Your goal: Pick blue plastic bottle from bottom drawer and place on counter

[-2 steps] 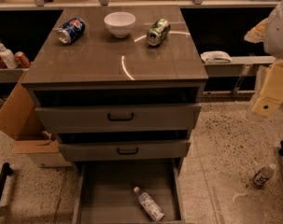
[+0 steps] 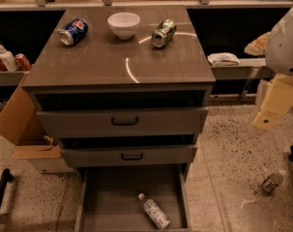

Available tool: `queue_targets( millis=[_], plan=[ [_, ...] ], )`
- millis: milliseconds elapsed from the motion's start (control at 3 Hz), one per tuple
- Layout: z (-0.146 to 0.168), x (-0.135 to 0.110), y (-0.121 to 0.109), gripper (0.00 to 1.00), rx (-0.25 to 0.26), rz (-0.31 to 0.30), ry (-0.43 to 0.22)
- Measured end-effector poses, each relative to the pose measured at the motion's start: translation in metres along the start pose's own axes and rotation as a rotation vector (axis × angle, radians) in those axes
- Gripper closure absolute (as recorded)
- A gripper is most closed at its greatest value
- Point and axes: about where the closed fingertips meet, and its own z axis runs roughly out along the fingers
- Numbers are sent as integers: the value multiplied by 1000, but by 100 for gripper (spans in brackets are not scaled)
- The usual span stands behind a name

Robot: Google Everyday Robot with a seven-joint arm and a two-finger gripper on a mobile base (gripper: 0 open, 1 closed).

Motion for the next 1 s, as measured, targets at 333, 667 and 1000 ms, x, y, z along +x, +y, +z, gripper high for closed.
queue_targets(
  millis=[333,667,1000],
  plan=[
    [49,-3,19,0,-69,7,-120],
    [111,-10,48,0,-171,37,-272],
    [114,-16,53,0,-187,48,-302]
  ],
)
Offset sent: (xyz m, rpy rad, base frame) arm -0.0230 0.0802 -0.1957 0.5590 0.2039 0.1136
